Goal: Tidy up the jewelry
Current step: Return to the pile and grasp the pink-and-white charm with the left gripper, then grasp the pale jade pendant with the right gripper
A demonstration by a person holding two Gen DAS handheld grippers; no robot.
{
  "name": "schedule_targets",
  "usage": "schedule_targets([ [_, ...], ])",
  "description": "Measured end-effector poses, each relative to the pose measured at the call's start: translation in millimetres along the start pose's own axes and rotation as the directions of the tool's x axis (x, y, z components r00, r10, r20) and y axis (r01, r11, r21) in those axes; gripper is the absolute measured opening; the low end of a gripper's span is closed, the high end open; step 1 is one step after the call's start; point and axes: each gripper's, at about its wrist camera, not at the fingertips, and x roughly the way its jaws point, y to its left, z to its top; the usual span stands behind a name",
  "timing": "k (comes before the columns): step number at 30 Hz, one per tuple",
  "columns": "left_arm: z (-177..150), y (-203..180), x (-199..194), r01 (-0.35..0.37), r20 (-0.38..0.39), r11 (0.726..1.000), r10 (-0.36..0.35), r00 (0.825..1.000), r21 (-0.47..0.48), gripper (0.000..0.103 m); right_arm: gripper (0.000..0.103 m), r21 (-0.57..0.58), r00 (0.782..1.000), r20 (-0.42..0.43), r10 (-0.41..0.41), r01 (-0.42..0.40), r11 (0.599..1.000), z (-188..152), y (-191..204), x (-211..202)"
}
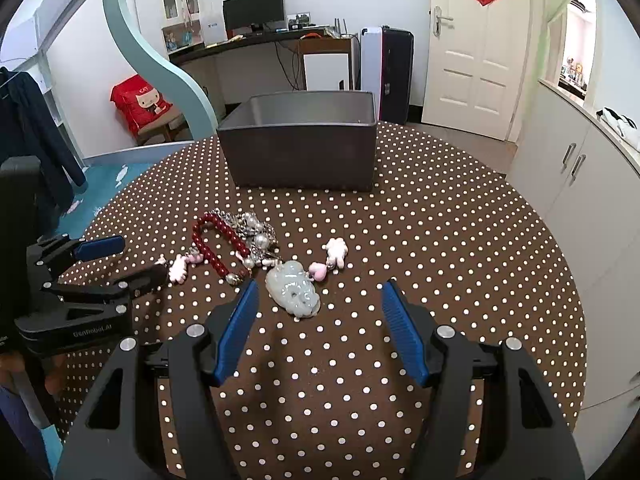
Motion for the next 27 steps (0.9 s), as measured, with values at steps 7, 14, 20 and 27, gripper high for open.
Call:
schedule_targets([
  [7,-1,0,0,0.020,0.013,1.000,-0.021,1.000,0.014,0.026,0.061,-0.015,0.999,-0.044,0.006,-0.007,1.000,-2,3,15],
  [14,2,9,-4,0.042,0.025,0.999,-0.042,0.999,-0.014,0.015,0.058,-0.049,0.996,-0.085,0.018,-0.022,0.999,3,13,32],
  [20,3,17,-10,0.081,0.033,0.996,-0.080,0.996,-0.031,0.015,0.039,-0.086,0.996,-0.086,-0.016,0.009,0.996,6,20,39],
  [27,6,18,-21,0.117,0.052,0.992,-0.115,0.992,-0.039,0.015,0.026,-0.108,0.997,-0.072,-0.005,-0.003,0.994,0,24,37],
])
